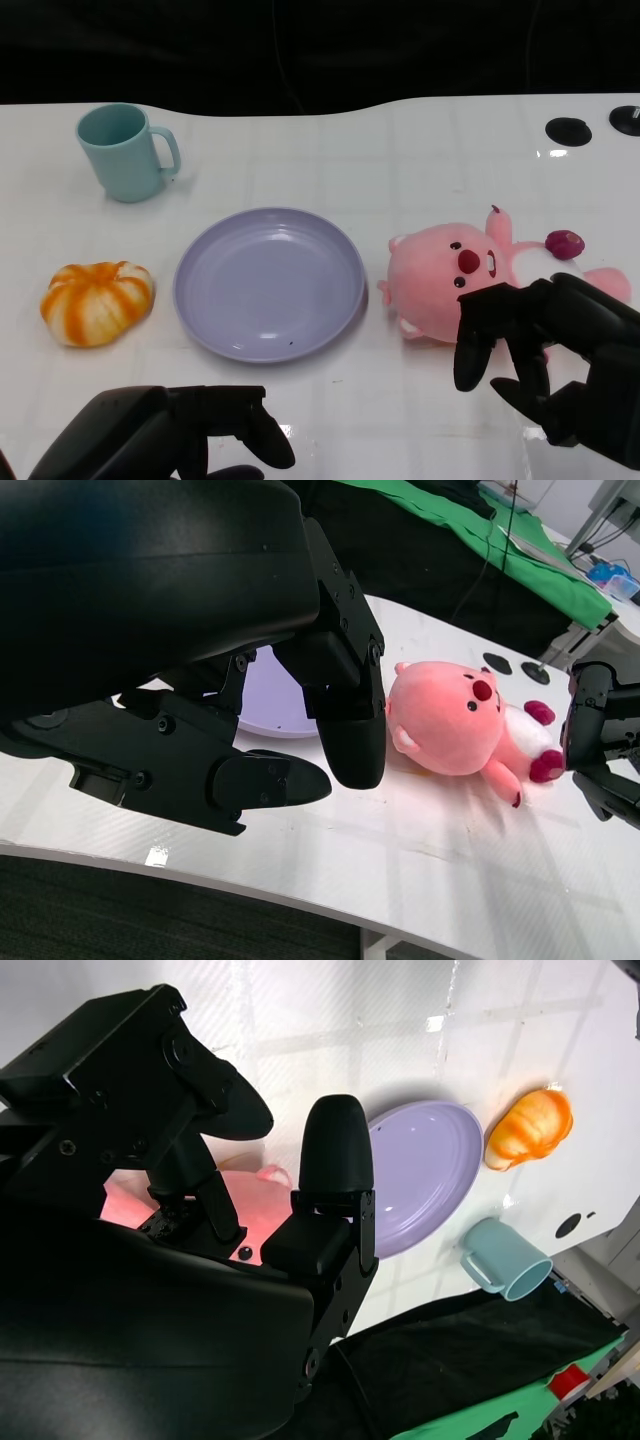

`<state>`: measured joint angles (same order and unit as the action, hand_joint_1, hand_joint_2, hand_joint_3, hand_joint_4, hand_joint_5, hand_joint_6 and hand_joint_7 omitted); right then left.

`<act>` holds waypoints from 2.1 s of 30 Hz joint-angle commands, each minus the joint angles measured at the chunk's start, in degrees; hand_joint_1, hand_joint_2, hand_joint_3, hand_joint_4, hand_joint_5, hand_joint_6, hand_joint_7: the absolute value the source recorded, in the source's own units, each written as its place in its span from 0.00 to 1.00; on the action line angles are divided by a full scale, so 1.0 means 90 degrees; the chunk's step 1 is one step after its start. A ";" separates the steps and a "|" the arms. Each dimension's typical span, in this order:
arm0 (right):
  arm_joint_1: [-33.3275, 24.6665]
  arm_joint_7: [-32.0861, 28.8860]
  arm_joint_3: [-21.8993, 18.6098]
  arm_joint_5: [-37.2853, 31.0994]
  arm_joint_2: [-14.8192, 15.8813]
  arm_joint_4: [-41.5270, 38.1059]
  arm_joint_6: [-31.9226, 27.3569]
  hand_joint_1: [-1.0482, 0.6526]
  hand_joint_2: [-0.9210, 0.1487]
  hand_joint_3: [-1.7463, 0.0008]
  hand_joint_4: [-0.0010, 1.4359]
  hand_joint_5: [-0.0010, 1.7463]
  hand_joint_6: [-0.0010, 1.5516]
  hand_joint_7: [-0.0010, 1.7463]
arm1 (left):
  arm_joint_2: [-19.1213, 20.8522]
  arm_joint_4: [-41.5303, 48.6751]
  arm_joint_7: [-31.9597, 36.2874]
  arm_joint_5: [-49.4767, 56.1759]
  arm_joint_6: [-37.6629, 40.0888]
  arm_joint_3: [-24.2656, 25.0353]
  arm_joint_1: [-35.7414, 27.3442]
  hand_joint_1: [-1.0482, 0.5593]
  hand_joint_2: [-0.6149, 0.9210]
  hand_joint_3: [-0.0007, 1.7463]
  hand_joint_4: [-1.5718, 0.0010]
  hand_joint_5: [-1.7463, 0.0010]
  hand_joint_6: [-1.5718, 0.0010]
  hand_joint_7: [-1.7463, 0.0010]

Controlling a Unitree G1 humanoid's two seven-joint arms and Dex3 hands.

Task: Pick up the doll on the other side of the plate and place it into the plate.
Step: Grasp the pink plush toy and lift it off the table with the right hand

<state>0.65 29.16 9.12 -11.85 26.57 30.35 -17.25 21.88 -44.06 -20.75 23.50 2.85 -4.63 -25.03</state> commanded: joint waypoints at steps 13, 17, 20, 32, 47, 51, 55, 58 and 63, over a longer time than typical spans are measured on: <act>0.0148 -0.1067 -0.0112 -0.1239 -0.0052 -0.0096 0.0107 0.55 0.53 0.46 0.31 0.59 0.42 0.17 | 0.0084 0.0043 -0.0030 -0.0084 -0.0126 0.0070 -0.0013 0.52 1.00 0.21 0.60 0.04 0.53 0.50; 0.0223 -0.1075 -0.0078 -0.1692 0.0012 -0.0121 -0.0081 0.49 0.44 0.57 0.22 0.52 0.37 0.10 | 0.0097 0.0033 -0.0052 -0.0097 -0.0117 0.0078 -0.0020 0.52 1.00 0.21 0.60 0.04 0.53 0.50; 0.0258 -0.1124 -0.0053 -0.2020 -0.0016 -0.0152 -0.0159 0.47 0.35 0.68 0.21 0.48 0.36 0.06 | 0.0106 0.0023 -0.0061 -0.0095 -0.0098 0.0077 -0.0019 0.52 1.00 0.21 0.61 0.03 0.54 0.50; 0.0439 -0.0456 0.0231 -0.3310 0.0118 -0.0065 -0.0868 0.31 0.07 0.98 0.08 0.44 0.25 0.00 | 0.0058 0.0064 -0.0013 -0.0037 -0.0111 -0.0013 0.0017 0.52 1.00 0.21 0.61 0.03 0.53 0.51; 0.1007 -0.0161 0.0715 -0.3997 -0.0167 -0.0927 -0.1361 0.31 0.04 1.00 0.07 0.38 0.21 0.00 | -0.0007 0.0217 0.0009 0.0062 -0.0058 -0.0224 0.0190 0.52 1.00 0.22 0.61 0.02 0.54 0.49; 0.1282 -0.0369 0.0869 -0.4133 -0.0262 -0.1511 -0.1350 0.28 0.02 0.99 0.10 0.38 0.22 0.00 | -0.0005 0.0215 -0.0007 0.0096 -0.0008 -0.0243 0.0213 0.52 1.00 0.22 0.62 0.01 0.55 0.48; 0.1461 -0.0595 0.0954 -0.4294 -0.0322 -0.1928 -0.1309 0.26 0.00 0.99 0.14 0.39 0.23 0.01 | 0.0017 0.0264 0.0001 0.0065 -0.0027 -0.0219 0.0261 0.52 1.00 0.22 0.62 0.01 0.55 0.48; 0.1529 -0.0814 0.1028 -0.4418 -0.0305 -0.2186 -0.1187 0.25 0.00 0.98 0.17 0.41 0.26 0.02 | 0.0031 0.0300 -0.0011 0.0034 -0.0035 -0.0206 0.0293 0.52 1.00 0.22 0.62 0.01 0.55 0.48; 0.1579 -0.1065 0.1128 -0.4544 -0.0259 -0.2530 -0.0948 0.22 0.00 0.95 0.20 0.41 0.30 0.03 | 0.0035 0.0371 0.0015 0.0015 -0.0112 -0.0214 0.0321 0.53 1.00 0.21 0.62 0.02 0.55 0.48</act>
<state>14.06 20.41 19.07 -52.14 23.55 8.42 -26.34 21.77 -41.24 -20.74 23.98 2.48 -6.76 -22.43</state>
